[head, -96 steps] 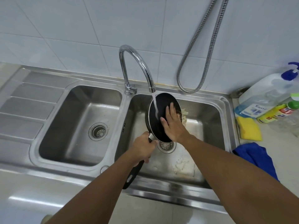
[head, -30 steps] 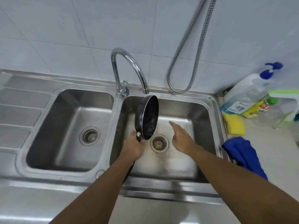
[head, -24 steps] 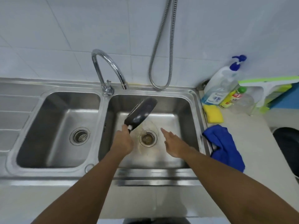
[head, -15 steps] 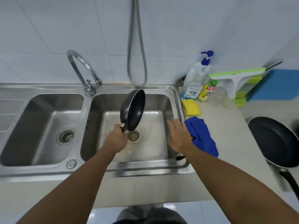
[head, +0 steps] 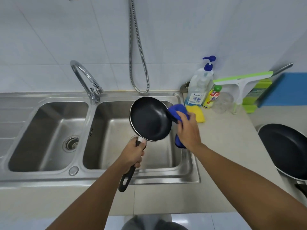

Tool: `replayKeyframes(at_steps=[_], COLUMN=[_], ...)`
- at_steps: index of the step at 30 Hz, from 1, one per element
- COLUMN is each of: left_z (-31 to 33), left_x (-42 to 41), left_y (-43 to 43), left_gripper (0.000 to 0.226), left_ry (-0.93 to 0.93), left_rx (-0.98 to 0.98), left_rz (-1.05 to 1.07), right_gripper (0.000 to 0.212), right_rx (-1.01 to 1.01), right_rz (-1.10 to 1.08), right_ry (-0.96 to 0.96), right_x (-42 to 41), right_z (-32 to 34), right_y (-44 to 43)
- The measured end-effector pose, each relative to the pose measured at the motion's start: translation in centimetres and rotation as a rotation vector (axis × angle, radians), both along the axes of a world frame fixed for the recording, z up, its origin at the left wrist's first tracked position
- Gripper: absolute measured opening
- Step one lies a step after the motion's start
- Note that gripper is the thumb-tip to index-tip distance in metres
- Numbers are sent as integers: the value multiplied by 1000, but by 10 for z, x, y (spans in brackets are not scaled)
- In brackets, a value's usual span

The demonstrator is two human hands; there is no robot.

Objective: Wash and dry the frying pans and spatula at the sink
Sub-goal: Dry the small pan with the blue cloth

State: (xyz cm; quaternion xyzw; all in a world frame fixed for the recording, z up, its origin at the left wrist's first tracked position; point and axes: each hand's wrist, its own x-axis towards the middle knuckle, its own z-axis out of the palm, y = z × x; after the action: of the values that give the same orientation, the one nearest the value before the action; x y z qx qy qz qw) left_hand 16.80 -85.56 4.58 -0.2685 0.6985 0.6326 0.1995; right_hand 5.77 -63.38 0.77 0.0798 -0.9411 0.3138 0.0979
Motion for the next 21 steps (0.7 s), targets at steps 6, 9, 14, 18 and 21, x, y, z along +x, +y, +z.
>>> replayKeyframes(at_steps=[6, 9, 14, 18, 21], left_z=[6, 4, 6, 13, 17], left_x=[-3, -12, -14, -14, -23], left_y=[-5, -28, -56, -46, -43], left_gripper=[27, 20, 18, 23, 29], left_ry=[72, 118, 56, -3, -49], left_rx=[-147, -254, -108, -3, -37], left_rz=[-126, -88, -51, -151, -250], right_gripper=[38, 35, 25, 17, 14], right_rx=[-200, -193, 380, 748, 709], right_rz=[352, 605, 630, 446, 309], right_ry=[-59, -131, -151, -50, 48], right_x=[-27, -12, -30, -74, -88], right_z=[32, 27, 9, 7, 25], right_y=[-107, -111, -68, -57, -79])
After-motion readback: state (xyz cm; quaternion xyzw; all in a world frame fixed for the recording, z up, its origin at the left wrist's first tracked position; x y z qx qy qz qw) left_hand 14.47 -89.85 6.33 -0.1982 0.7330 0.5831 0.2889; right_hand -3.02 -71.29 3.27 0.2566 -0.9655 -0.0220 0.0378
